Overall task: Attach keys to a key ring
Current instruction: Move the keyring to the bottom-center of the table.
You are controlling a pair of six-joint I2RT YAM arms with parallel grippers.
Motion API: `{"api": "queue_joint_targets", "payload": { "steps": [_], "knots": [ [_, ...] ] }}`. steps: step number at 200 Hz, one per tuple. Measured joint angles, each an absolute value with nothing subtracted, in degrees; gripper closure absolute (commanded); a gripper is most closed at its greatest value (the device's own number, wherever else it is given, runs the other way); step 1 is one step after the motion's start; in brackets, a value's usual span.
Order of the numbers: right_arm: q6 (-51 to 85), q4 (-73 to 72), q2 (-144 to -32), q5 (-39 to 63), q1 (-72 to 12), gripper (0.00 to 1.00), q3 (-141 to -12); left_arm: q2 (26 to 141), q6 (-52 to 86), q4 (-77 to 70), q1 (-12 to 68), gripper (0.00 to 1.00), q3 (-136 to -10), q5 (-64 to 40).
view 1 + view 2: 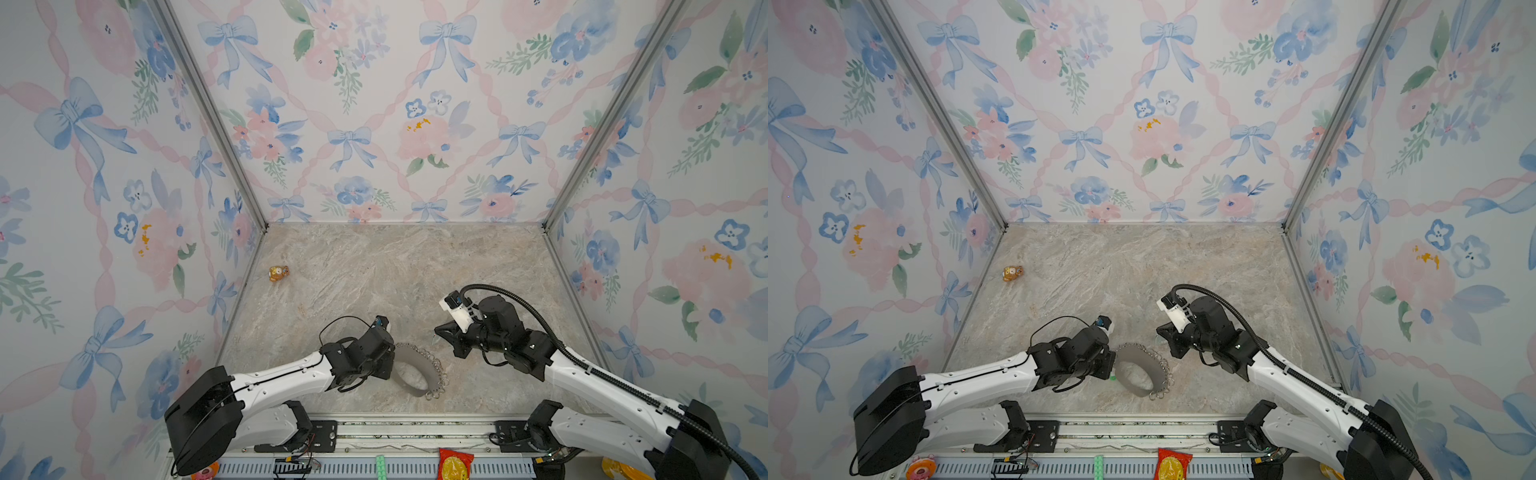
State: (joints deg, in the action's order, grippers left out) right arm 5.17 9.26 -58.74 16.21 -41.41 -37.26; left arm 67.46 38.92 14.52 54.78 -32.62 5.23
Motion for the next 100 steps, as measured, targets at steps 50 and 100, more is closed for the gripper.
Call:
{"api": "queue_joint_targets", "payload": {
  "steps": [50, 100],
  "knots": [
    [5.1, 9.3, -58.7, 16.2, -41.4, 1.0, -37.3, 69.0, 36.0, 12.9, 56.7, 1.0, -34.0, 4.4],
    [5.1, 9.4, -58.8, 16.2, -41.4, 1.0, -37.3, 70.9, 36.8, 12.5, 58.3, 1.0, -30.0, 0.0]
  ]
}}
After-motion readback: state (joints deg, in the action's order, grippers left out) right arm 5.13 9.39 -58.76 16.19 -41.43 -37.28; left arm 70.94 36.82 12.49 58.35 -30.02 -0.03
